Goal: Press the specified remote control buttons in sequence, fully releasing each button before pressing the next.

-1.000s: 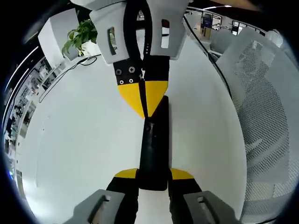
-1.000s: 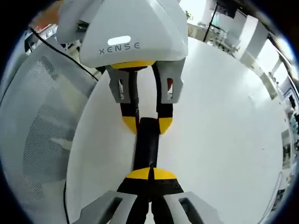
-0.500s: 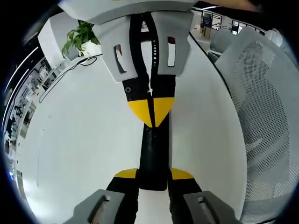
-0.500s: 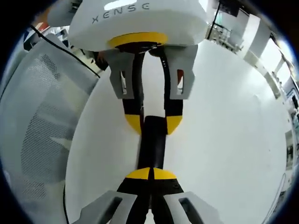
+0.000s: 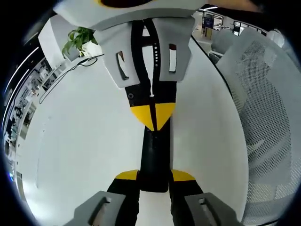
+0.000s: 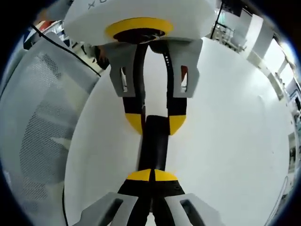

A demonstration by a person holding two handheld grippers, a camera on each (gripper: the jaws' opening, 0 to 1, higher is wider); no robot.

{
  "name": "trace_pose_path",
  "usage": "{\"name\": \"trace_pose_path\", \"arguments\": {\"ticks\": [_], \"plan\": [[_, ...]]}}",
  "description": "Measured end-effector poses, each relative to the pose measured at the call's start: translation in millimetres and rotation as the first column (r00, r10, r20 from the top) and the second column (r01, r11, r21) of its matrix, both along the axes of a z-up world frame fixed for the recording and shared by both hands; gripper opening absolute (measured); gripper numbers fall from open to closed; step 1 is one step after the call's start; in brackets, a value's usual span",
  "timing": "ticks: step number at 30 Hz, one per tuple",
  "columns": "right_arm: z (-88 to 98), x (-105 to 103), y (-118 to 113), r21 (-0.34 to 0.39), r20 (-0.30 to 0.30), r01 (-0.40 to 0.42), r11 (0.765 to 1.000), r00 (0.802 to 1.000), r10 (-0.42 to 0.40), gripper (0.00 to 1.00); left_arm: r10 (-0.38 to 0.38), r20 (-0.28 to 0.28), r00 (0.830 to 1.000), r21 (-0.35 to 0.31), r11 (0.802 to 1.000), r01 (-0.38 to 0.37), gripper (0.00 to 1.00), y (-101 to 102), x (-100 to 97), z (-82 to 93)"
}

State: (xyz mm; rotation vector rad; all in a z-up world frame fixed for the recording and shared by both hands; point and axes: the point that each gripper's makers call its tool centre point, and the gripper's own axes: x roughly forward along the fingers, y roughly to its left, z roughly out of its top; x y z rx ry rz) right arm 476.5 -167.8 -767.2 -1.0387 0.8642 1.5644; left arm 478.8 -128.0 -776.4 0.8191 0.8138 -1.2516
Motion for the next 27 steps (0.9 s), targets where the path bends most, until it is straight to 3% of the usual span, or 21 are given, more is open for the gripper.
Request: {"name": "trace_pose_path", "arguments": {"ticks": [27], "plan": [[-2.6, 0.1, 0.4, -0.023, -0.014, 0.002, 1.0, 1.0, -0.002, 0.0, 0.003, -0.011, 1.0, -0.007, 1.0, -0.003, 0.23, -0.2, -0.8, -1.3]]}}
